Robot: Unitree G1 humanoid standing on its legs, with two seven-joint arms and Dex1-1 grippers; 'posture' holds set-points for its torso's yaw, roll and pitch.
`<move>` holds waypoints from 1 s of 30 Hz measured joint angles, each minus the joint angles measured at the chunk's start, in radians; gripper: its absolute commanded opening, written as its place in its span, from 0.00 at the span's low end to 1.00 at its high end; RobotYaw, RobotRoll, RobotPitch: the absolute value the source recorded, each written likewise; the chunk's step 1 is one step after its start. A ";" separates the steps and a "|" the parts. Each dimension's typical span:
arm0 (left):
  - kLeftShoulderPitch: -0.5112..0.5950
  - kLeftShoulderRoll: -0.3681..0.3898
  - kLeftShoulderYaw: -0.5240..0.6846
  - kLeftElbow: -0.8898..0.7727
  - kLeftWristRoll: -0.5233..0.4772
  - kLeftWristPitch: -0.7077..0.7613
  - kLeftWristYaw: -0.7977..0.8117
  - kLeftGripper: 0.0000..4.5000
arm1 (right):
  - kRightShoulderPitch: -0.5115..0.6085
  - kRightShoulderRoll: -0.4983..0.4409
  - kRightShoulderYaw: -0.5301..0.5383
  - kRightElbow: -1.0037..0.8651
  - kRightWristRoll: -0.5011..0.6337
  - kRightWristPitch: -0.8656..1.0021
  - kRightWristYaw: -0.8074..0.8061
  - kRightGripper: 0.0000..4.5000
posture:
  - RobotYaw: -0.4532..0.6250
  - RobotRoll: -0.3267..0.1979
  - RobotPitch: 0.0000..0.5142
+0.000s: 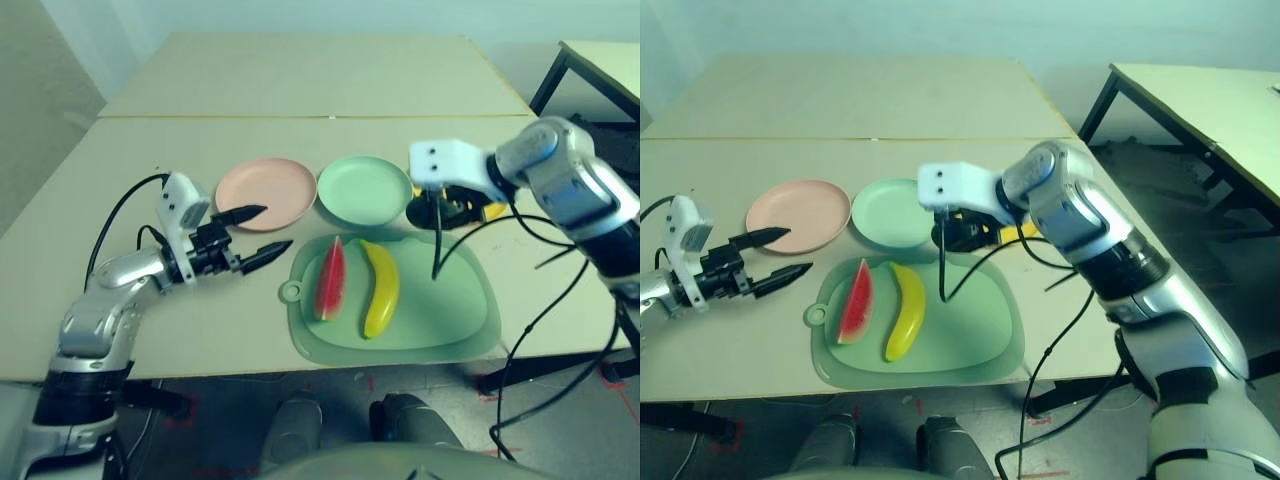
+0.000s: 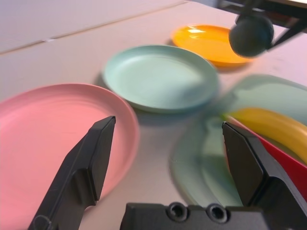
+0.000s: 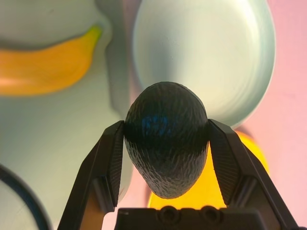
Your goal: Place the fruits into color-matched plates.
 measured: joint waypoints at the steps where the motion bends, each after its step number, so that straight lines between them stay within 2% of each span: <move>1: -0.009 -0.015 -0.005 -0.007 0.005 0.015 0.028 1.00 | -0.016 0.042 -0.001 0.067 -0.011 -0.035 -0.034 0.64 | 0.57 0.62 0.15; 6: -0.023 -0.036 -0.044 -0.062 0.009 0.068 0.077 1.00 | -0.092 0.200 -0.009 0.336 -0.038 -0.208 -0.164 0.64 | 0.58 0.62 0.16; 9: -0.027 -0.035 -0.065 -0.071 0.010 0.079 0.078 1.00 | -0.118 0.253 -0.016 0.442 -0.046 -0.283 -0.199 0.64 | 0.59 0.62 0.16; 14: -0.053 -0.035 -0.098 -0.079 0.018 0.091 0.078 1.00 | -0.123 0.315 -0.017 0.583 -0.057 -0.380 -0.223 0.64 | 0.59 0.62 0.17; 21: -0.062 -0.035 -0.108 -0.089 0.028 0.115 0.074 1.00 | -0.123 0.339 -0.017 0.688 -0.094 -0.446 -0.261 0.64 | 0.58 0.62 0.18; 22: -0.062 -0.034 -0.109 -0.098 0.027 0.120 0.070 1.00 | -0.123 0.344 -0.017 0.697 -0.098 -0.453 -0.271 0.80 | 0.58 0.62 0.18; 25: -0.052 -0.018 -0.109 -0.125 0.024 0.128 0.047 1.00 | -0.123 0.347 -0.030 0.716 -0.107 -0.477 -0.311 1.00 | 0.58 0.62 0.18; 30: -0.024 0.006 -0.107 -0.131 0.022 0.129 0.027 1.00 | -0.128 0.297 -0.053 0.710 -0.124 -0.497 -0.321 1.00 | 0.58 0.62 0.16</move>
